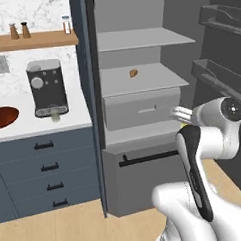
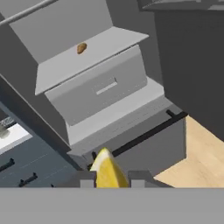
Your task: Grab a lemon wedge from the fridge and one ice cube from the ice bowl, and put them in the glass of lemonade.
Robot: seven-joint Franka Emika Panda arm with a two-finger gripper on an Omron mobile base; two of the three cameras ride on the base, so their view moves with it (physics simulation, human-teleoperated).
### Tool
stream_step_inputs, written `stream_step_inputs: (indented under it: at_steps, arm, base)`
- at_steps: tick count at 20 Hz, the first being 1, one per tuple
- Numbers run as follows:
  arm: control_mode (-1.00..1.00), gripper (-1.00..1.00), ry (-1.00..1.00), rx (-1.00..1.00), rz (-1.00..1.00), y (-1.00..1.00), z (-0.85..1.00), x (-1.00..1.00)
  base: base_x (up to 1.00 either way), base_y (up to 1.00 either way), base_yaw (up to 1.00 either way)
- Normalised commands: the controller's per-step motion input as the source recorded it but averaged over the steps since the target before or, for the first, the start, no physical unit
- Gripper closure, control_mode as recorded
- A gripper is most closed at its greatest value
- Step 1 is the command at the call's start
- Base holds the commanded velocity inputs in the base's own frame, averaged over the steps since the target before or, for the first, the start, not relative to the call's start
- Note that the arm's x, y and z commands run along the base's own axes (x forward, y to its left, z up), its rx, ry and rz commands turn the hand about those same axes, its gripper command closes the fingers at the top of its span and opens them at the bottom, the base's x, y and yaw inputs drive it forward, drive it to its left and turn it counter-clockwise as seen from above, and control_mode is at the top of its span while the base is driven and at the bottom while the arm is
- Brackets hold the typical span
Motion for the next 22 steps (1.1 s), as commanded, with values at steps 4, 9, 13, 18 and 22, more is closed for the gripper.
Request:
stream_step_inputs:
  at_steps: [4,9,13,18,22]
  arm:
    - [1.00,1.00,0.00,0.00,0.00,0.00,0.00,0.00]
    - [1.00,1.00,0.00,0.00,0.00,0.00,0.00,0.00]
    - [1.00,1.00,0.00,0.00,0.00,0.00,0.00,0.00]
    - [1.00,1.00,0.00,0.00,0.00,0.00,0.00,0.00]
    - [1.00,1.00,0.00,0.00,0.00,0.00,0.00,0.00]
  base:
    - [-0.21,1.00,0.00]
    - [0.11,1.00,-0.04]
    - [0.68,1.00,-0.09]
    - [0.95,0.99,-0.10]
    - [0.99,0.71,-0.10]
